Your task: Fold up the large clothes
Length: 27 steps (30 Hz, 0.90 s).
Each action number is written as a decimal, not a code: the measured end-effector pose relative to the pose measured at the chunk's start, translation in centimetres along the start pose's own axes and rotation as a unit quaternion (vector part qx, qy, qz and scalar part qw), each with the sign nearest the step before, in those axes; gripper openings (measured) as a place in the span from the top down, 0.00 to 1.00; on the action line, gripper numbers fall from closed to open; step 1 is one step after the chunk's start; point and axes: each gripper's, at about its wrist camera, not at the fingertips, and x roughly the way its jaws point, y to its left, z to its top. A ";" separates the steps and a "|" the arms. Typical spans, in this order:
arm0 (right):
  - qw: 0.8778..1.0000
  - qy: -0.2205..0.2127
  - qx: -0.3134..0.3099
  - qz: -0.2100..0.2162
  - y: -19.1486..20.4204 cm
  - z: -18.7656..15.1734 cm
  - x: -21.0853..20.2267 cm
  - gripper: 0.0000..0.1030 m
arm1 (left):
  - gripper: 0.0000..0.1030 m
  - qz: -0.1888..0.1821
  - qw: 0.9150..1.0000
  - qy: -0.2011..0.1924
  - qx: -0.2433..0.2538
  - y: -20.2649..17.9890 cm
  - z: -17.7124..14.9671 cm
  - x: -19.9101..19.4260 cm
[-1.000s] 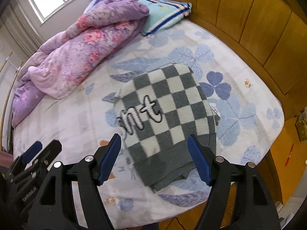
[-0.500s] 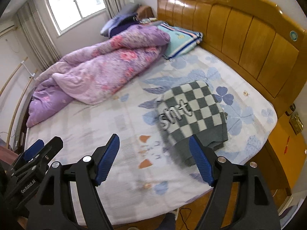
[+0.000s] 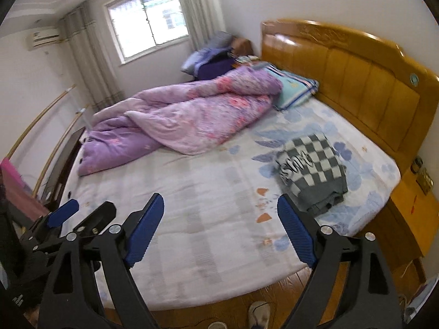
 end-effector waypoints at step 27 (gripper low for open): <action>0.989 -0.081 -0.083 0.094 2.0 -4.3 -16.0 0.09 | 0.06 0.131 0.987 -0.086 -0.040 -3.4 -3.9 -21.4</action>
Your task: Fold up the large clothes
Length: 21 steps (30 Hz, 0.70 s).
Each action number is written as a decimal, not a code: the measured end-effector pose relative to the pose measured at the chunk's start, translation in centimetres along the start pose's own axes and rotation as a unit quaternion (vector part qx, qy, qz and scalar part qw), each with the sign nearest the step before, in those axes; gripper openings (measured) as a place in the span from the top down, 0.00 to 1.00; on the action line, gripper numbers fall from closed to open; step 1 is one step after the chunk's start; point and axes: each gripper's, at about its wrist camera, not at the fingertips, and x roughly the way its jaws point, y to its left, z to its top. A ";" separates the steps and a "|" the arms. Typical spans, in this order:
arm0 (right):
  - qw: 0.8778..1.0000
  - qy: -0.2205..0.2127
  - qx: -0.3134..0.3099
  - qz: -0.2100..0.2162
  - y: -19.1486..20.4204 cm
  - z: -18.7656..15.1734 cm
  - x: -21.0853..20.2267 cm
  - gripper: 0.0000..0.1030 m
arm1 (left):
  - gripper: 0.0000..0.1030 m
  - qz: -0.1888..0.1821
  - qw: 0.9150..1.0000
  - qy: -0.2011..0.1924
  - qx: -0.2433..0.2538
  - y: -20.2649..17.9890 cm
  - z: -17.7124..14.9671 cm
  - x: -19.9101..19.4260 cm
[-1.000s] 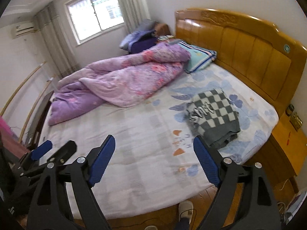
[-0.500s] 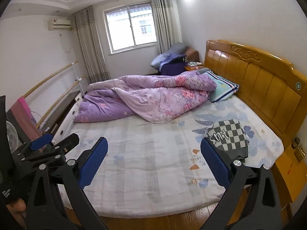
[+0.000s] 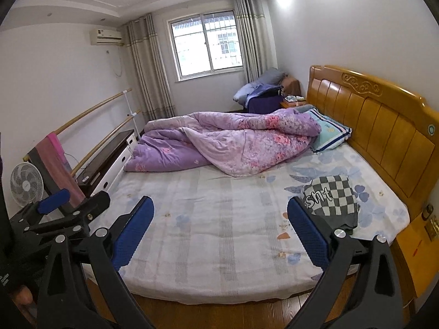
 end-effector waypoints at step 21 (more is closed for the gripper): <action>0.999 -0.048 -0.014 -0.012 4.0 -1.1 -5.3 0.08 | 0.05 -0.004 0.999 -0.039 0.022 1.6 -0.2 -5.8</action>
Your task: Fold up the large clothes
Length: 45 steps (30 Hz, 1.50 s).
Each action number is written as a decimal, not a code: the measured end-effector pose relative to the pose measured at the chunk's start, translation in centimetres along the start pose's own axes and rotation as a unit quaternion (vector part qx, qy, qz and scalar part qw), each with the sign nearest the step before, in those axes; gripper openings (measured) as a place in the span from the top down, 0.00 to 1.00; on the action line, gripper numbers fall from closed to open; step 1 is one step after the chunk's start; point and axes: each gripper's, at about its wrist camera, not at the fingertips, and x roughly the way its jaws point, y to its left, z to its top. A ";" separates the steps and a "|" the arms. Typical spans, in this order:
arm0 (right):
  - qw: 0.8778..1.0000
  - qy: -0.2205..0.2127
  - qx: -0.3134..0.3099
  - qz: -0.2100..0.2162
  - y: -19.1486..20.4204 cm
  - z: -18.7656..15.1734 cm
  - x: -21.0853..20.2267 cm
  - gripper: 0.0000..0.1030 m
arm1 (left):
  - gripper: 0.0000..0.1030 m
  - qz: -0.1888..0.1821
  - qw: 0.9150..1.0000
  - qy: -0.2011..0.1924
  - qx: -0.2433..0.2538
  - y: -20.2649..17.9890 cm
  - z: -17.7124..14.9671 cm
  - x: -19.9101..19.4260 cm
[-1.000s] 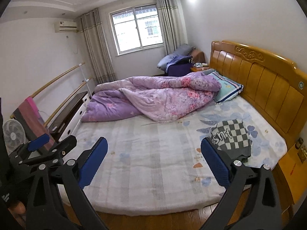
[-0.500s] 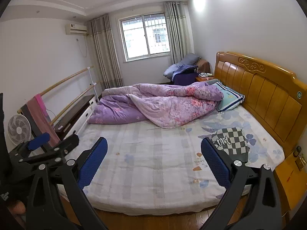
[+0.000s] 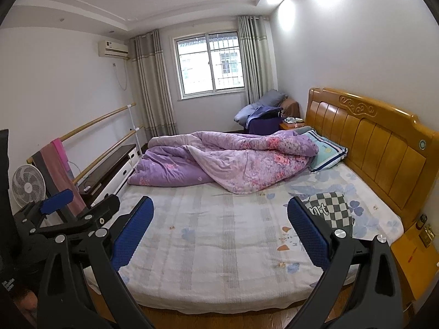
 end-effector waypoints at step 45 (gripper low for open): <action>1.000 -0.006 0.004 -0.018 1.3 -0.3 -1.7 0.08 | 0.05 -0.011 1.000 -0.021 0.015 1.2 0.2 -1.6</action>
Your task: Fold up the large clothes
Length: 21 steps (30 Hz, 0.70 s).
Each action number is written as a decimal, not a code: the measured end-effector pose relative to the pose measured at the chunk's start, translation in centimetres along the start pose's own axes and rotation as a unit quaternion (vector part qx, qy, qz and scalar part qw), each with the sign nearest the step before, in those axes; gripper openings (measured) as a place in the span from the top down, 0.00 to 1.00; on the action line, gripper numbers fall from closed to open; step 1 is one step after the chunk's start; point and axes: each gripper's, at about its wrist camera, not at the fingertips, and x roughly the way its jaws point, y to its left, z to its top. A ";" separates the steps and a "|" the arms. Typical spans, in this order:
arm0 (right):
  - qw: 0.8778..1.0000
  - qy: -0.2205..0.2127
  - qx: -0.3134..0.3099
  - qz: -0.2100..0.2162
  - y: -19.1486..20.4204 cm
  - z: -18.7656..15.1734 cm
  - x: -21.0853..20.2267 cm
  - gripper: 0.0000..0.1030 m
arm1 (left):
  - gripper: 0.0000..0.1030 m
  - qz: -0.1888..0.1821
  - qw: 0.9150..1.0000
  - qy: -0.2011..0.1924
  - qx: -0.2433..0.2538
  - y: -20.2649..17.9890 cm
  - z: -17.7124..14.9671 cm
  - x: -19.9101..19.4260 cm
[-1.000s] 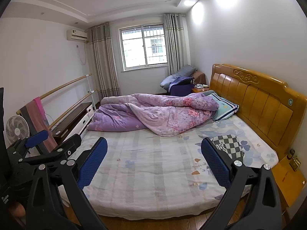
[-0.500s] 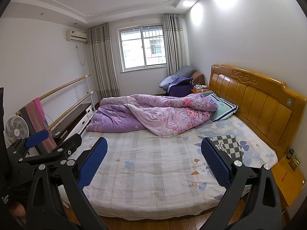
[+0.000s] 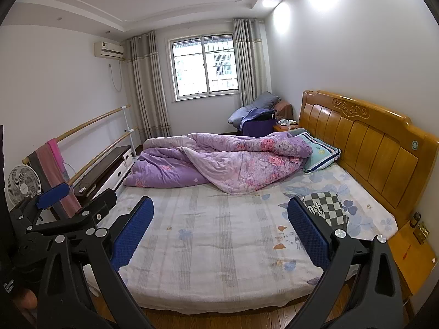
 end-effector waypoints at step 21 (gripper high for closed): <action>1.000 0.002 -0.002 -0.001 -0.1 0.3 0.3 0.08 | 0.05 0.000 1.000 0.000 -0.001 0.4 -0.3 0.4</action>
